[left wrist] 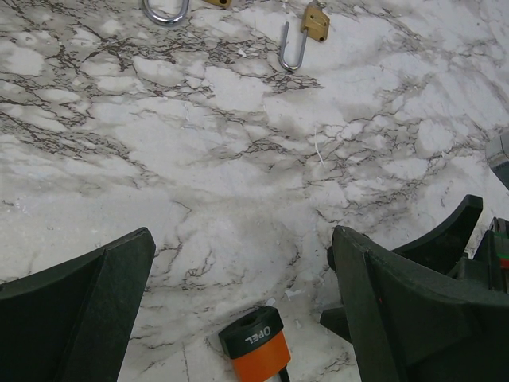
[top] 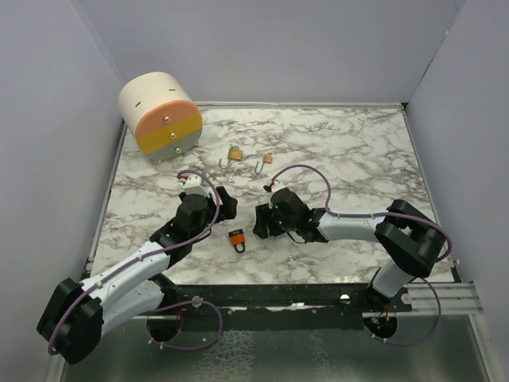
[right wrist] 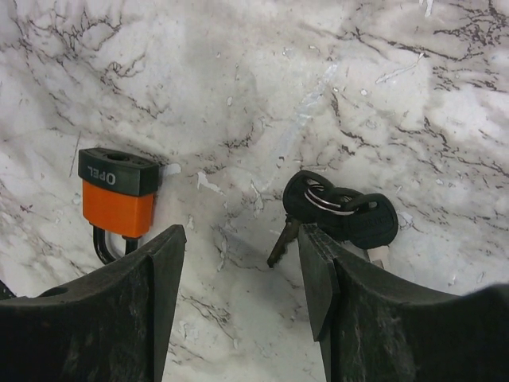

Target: Unlock with the key

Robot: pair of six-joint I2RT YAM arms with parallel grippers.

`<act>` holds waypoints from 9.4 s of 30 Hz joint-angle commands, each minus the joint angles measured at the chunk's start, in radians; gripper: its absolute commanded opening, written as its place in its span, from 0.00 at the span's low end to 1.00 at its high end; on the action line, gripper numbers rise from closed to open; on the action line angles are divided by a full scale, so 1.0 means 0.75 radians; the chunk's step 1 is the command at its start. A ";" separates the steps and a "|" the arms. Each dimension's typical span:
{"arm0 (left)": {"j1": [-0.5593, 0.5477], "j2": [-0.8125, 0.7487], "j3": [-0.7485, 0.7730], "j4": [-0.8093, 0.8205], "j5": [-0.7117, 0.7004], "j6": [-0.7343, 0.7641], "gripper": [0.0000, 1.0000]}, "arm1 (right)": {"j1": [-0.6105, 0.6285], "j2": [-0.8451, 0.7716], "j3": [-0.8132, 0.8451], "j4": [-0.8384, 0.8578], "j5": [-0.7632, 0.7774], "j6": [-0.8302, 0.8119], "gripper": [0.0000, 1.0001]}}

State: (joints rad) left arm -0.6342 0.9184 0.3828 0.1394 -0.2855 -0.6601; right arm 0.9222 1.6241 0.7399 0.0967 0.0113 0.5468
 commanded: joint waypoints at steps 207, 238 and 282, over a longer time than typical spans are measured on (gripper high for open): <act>-0.152 0.024 -0.268 0.773 0.160 0.291 0.82 | -0.309 -0.136 0.027 0.027 -0.119 -0.373 0.45; -0.152 0.002 -0.293 0.765 0.136 0.311 0.82 | -0.350 0.149 0.125 0.105 -0.284 -0.367 0.28; -0.153 0.436 -0.055 0.961 0.604 0.338 0.80 | -0.448 -0.412 -0.219 0.539 -0.330 -0.067 0.01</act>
State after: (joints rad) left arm -0.7521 1.1740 0.2871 0.7807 0.0563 -0.4091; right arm 0.5934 1.3823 0.6167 0.4042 -0.2264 0.4522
